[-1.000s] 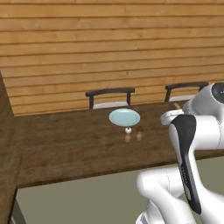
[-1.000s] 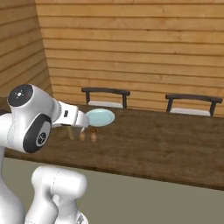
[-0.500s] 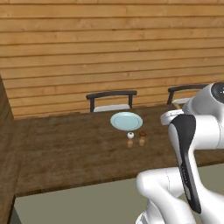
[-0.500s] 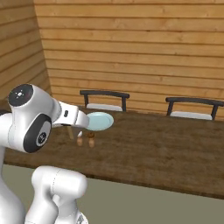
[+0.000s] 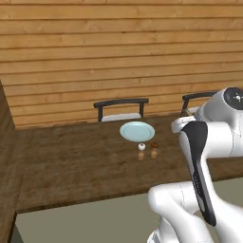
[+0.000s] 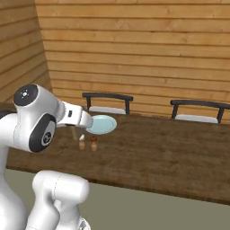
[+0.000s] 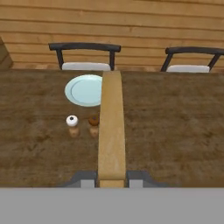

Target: Start the toaster. Once the lever pops up, take the bread to the plate on the dining counter.

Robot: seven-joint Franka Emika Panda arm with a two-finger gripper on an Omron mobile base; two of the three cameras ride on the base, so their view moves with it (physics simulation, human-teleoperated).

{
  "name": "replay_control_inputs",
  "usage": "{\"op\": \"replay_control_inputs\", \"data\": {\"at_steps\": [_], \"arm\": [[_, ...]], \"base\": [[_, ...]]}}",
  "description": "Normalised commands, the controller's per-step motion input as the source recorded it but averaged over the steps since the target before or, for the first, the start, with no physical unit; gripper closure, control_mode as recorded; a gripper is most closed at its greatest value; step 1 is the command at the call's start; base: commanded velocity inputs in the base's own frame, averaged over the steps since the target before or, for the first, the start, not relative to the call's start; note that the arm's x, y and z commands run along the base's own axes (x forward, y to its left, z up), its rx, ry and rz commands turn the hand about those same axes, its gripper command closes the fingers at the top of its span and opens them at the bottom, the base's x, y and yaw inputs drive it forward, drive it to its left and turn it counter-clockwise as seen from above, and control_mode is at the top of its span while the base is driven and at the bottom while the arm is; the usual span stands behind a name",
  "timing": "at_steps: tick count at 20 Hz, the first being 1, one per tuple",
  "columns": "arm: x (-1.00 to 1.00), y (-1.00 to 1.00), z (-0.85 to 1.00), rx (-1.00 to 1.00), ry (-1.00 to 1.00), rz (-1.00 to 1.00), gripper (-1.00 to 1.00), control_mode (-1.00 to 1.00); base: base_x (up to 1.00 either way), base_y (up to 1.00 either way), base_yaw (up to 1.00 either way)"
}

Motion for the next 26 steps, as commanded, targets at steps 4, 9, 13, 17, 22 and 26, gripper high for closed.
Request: {"op": "replay_control_inputs", "data": {"at_steps": [4, 9, 13, 17, 22, 26], "arm": [[1.00, 0.14, 0.00, 0.09, 0.05, 0.08, 1.00, -1.00], [1.00, 0.05, -0.05, 0.12, 0.10, 0.10, 1.00, -1.00], [1.00, 0.22, -0.34, 0.03, 0.14, 0.09, 1.00, -1.00], [1.00, 0.18, -0.34, 0.05, 0.18, 0.09, 1.00, -1.00], [0.96, 0.08, -0.26, 0.07, 0.13, 0.10, 1.00, -1.00], [0.94, 0.13, -0.22, 0.05, 0.11, 0.09, 1.00, -1.00]], "base": [[0.00, 0.00, 0.00], [0.00, 0.00, 0.00], [0.00, 0.00, 0.00], [0.00, 0.00, 0.00], [0.00, 0.00, 0.00], [0.00, 0.00, 0.00]]}}
